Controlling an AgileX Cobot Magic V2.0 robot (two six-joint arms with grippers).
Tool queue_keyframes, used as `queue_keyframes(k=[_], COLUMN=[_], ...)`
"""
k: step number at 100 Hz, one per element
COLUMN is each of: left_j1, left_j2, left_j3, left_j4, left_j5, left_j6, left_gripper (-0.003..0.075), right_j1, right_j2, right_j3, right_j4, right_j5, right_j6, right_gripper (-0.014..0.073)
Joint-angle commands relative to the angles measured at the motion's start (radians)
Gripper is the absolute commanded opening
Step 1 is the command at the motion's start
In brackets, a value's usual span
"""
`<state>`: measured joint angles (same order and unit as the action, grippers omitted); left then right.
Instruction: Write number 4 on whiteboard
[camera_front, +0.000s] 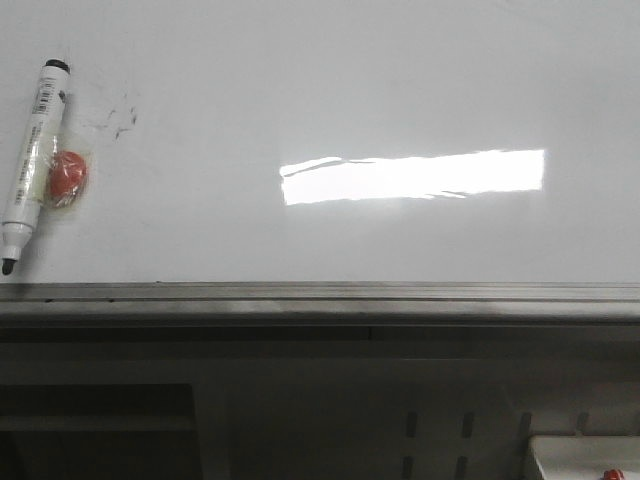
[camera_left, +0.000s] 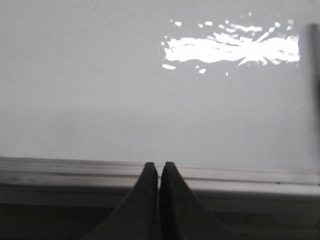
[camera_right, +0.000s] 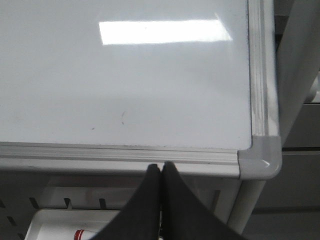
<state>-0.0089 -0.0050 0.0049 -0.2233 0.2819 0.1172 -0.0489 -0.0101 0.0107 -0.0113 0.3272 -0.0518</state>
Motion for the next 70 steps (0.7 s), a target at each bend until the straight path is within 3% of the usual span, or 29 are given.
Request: queue_keyframes(k=[1, 48, 70], left_j1=[-0.001, -0.007, -0.007], left_j2=[-0.025, -0.025, -0.001], left_j3=[0.034, 0.026, -0.057], left_j4=[-0.085, -0.085, -0.063], left_j5=[-0.113, -0.175, -0.116], left_j6=[-0.010, 0.007, 0.025], left_gripper=[-0.0020, -0.0020, -0.0020], right_j1=[-0.005, -0.005, -0.005], right_j2=[-0.015, -0.015, -0.015], right_j3=[0.023, 0.023, 0.023], right_j4=[0.011, 0.026, 0.026], right_j5=[-0.069, -0.162, -0.165], right_j6=[-0.003, -0.003, -0.003], right_gripper=[-0.0066, -0.0066, -0.0066])
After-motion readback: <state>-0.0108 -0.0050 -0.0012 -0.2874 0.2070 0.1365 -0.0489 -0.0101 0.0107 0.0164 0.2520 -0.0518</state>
